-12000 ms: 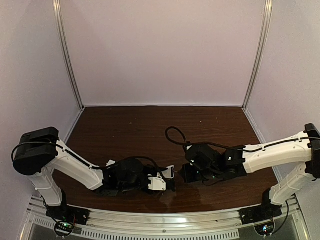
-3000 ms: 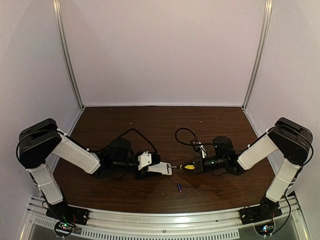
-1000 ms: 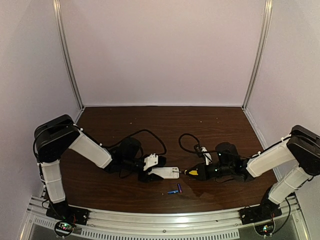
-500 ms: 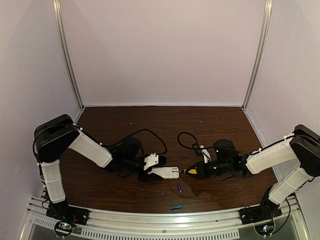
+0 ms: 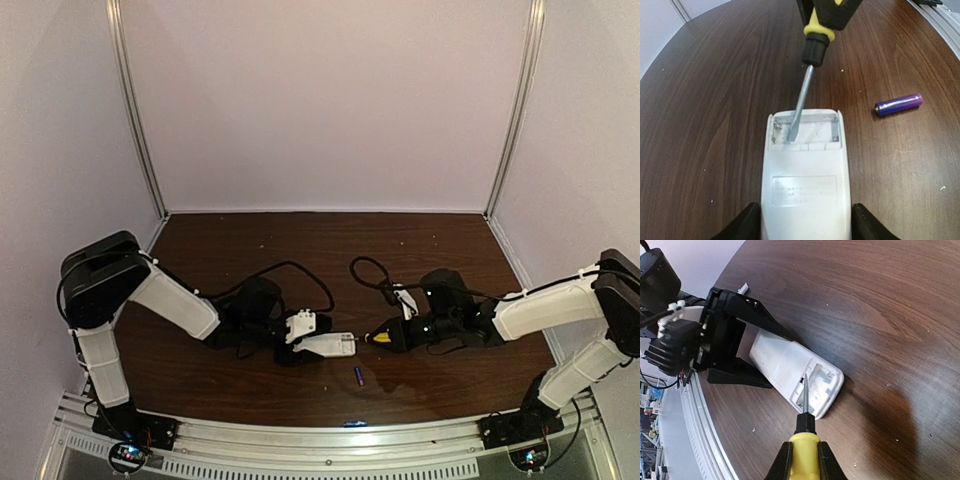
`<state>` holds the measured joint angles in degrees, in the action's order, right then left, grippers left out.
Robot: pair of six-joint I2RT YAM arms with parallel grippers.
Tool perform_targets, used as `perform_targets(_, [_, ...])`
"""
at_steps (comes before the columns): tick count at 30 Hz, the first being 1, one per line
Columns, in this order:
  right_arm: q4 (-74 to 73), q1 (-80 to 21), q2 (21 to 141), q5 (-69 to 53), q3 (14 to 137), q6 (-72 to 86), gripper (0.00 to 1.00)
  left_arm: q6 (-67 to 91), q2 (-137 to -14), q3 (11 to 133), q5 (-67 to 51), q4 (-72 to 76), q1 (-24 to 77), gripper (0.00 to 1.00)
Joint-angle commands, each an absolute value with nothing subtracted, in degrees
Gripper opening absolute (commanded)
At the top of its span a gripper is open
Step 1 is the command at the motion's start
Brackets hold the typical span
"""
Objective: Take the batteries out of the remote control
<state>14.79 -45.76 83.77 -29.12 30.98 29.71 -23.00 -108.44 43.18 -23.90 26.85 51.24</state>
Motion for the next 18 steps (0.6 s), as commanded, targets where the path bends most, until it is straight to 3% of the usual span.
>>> perform_targets(1, [13.64, -46.58, 79.94, -29.07, 34.67, 27.73, 0.00, -23.04, -105.05, 40.09, -21.77, 28.50, 51.50, 0.68])
perform_targets(5, [9.28, -46.59, 77.55, -28.22, 37.02, 26.41, 0.00, -22.35, -103.14, 37.97, -21.22, 31.38, 51.50, 0.72])
perform_targets(9, [2.98, -46.59, 74.56, -25.61, 39.57, 25.05, 0.00, -21.17, -101.17, 35.65, -19.60, 35.53, 51.50, 0.88])
perform_targets(14, [0.44, -46.60, 68.18, -16.36, 39.37, 24.72, 0.00, -19.08, -97.88, 33.91, -17.38, 37.88, 51.50, 0.92])
perform_targets(18, [-0.95, -46.63, 63.43, -1.42, 36.43, 25.78, 0.00, -16.98, -95.57, 33.19, -13.08, 38.90, 51.42, 0.93])
